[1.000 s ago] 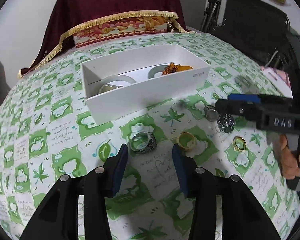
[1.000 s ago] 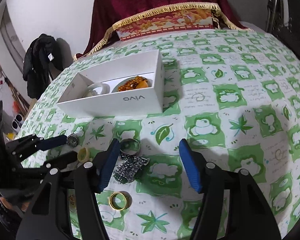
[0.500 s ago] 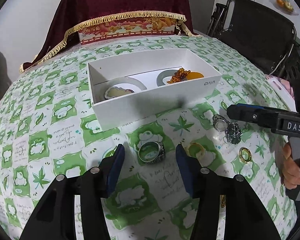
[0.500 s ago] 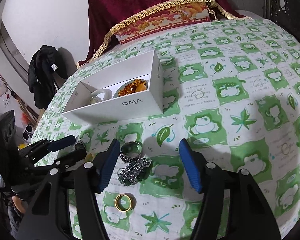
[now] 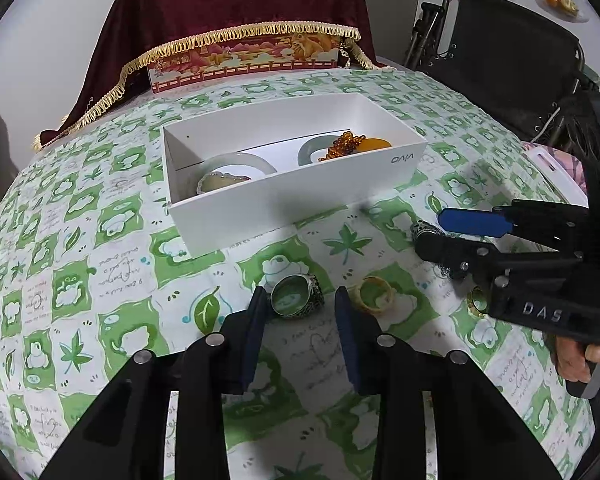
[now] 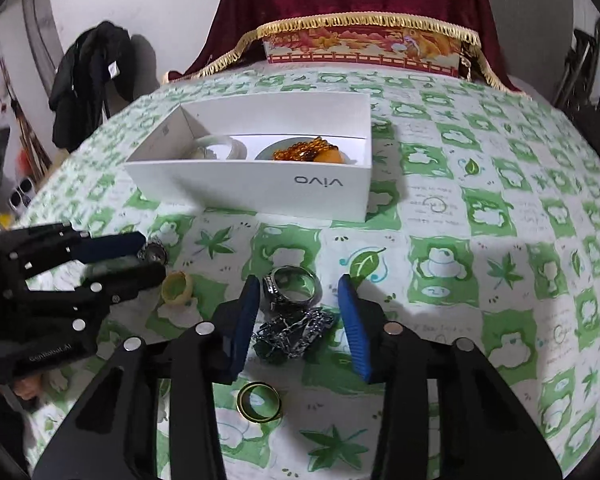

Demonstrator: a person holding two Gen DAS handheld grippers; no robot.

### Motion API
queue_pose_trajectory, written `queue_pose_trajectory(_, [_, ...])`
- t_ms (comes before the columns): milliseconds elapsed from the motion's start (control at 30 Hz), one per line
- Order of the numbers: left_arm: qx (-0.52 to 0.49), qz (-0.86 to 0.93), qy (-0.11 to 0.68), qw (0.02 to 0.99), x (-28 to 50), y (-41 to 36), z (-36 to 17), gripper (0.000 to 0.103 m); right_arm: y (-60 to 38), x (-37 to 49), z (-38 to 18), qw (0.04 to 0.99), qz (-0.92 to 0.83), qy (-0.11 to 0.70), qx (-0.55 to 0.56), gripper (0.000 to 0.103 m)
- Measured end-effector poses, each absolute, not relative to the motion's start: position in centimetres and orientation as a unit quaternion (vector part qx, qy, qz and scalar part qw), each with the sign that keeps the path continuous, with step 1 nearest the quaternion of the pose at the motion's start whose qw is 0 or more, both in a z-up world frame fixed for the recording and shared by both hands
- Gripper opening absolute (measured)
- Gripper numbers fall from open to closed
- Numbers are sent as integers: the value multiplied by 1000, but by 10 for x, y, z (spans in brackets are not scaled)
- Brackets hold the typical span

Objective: Organize jewelry
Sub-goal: 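Close the left tool on the large silver ring, then carry the silver ring into the white box and open the left tool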

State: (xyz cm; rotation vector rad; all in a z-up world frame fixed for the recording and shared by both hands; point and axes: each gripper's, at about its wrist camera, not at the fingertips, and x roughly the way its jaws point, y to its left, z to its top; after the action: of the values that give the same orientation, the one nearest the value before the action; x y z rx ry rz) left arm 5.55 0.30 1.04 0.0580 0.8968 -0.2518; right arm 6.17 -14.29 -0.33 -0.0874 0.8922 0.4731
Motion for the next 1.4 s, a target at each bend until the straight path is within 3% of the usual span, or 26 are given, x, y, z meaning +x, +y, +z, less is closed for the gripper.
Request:
queue_pose_trajectory(133, [35, -123, 433, 892, 56, 0, 10, 41, -139, 60, -4, 874, 228, 425, -52, 38])
queue_pose_trajectory(167, [37, -123, 433, 892, 56, -1, 10, 41, -139, 59, -4, 874, 230, 425, -53, 27])
queue_pose_trajectory(233, [35, -123, 432, 893, 56, -1, 10, 41, -137, 59, -3, 873, 235, 424, -53, 25])
queue_pose_trajectory(300, [33, -125, 432, 893, 56, -1, 11, 41, -137, 59, -3, 873, 236, 424, -54, 25])
queue_pose_trajectory(400, [38, -128, 429, 893, 55, -2, 11, 28, -138, 59, -2, 873, 237, 423, -50, 24])
queue_pose_trajectory(1000, [39, -127, 431, 892, 60, -4, 11, 32, -142, 60, -2, 874, 234, 424, -41, 24])
queue_pose_trajectory(1400, [38, -122, 409, 904, 51, -4, 18, 28, -145, 57, 3, 882, 230, 409, -35, 24])
